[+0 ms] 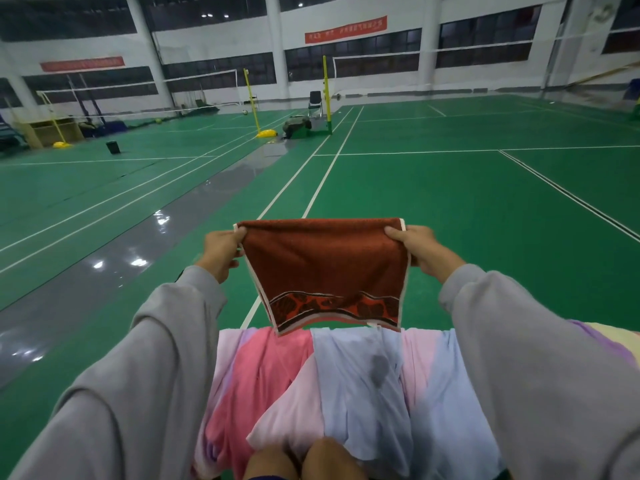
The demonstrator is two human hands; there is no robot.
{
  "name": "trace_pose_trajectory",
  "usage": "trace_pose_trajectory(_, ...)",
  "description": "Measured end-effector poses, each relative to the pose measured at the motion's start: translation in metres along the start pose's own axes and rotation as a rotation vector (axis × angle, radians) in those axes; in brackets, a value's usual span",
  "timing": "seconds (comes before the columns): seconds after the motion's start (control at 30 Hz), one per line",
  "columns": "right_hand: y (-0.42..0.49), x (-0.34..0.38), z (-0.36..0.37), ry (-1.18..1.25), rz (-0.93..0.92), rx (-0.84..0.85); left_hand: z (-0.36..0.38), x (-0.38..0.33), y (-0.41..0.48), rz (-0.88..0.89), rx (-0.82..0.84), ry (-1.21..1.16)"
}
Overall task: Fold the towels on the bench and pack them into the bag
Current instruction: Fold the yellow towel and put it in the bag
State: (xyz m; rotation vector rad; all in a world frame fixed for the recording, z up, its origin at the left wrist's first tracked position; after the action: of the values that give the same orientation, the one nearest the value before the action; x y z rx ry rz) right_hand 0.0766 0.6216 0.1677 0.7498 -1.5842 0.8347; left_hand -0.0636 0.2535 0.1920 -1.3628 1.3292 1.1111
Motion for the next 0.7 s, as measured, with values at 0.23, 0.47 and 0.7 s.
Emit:
trace_pose_trajectory(0.23, 0.037, -0.014, 0.01, -0.017, 0.085, 0.011, 0.006, 0.021, 0.03, -0.043, -0.024, 0.05)
trace_pose_trajectory(0.47, 0.047, 0.023, 0.018, -0.029, -0.024, -0.005, 0.009, -0.001, 0.04, 0.034, 0.074, -0.06)
trace_pose_trajectory(0.7, 0.014, 0.036, 0.005, 0.004, -0.119, 0.028, -0.014, -0.019, 0.014, 0.131, 0.093, -0.149)
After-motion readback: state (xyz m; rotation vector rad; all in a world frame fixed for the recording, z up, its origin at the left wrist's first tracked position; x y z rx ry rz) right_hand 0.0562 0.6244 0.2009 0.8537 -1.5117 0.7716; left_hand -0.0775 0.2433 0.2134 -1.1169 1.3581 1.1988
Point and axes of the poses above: each hand's wrist, its own y-axis towards the middle knuckle, its own z-axis out of the palm, x = y × z, the point moved 2 cm from there along y, towards the middle knuckle, and after that the axes turned 1 degree about -z, right-handed, at the moved point
